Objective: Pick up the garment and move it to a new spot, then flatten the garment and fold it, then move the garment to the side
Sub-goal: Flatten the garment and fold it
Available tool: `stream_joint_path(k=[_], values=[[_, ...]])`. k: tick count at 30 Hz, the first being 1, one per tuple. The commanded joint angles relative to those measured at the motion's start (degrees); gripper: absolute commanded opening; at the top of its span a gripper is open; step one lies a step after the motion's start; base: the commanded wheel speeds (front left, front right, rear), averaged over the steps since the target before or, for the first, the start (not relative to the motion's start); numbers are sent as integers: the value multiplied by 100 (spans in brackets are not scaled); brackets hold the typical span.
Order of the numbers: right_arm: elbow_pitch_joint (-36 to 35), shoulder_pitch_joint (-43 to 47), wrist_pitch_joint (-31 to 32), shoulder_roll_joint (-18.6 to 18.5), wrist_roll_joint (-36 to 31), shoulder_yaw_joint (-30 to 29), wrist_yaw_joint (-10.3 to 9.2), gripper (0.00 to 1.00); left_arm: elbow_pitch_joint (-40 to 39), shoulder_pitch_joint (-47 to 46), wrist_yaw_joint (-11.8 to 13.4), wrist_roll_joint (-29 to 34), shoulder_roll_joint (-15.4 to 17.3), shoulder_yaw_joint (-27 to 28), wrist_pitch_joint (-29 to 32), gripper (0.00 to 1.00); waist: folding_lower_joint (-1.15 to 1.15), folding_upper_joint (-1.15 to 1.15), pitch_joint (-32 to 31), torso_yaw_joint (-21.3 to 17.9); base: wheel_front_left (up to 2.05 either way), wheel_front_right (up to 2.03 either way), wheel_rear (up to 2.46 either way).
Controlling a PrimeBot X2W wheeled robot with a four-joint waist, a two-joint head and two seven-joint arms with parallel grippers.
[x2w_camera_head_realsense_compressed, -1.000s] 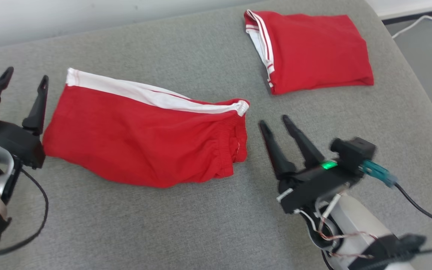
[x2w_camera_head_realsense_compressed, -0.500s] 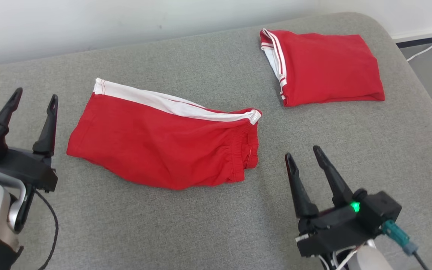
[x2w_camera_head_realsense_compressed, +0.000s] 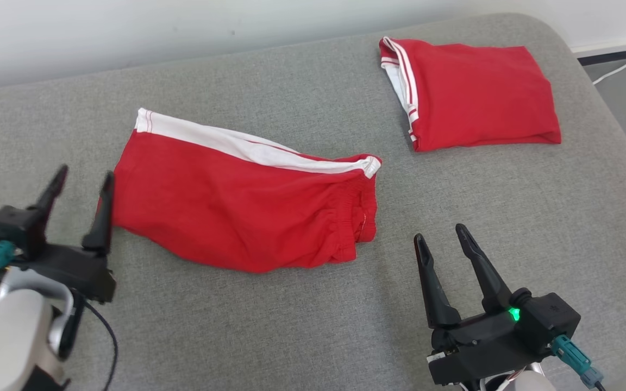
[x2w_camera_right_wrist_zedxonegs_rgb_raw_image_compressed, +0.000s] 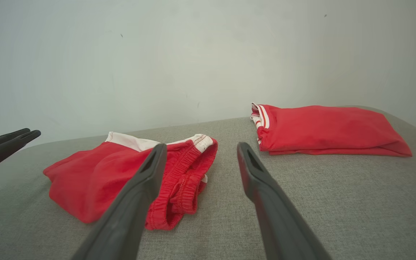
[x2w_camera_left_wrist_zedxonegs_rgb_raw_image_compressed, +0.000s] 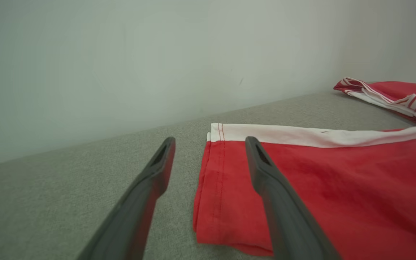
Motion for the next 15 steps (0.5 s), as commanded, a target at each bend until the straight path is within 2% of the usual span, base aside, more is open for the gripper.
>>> stream_joint_path(k=[1,8,15], values=[[12,63,-4,-2,-35,1,-1,100,87,18,21,-39,-24,-14,-6,100,0,0,29,19,0,0,0],[2,33,-4,-95,-35,22,-1,100,1000,-258,-110,-122,-459,-183,-22,100,0,0,127,14,0,0,0],[33,-7,-4,-116,8,72,-1,100,1964,-563,-212,-147,-503,-213,-24,100,0,0,182,-96,0,0,0]])
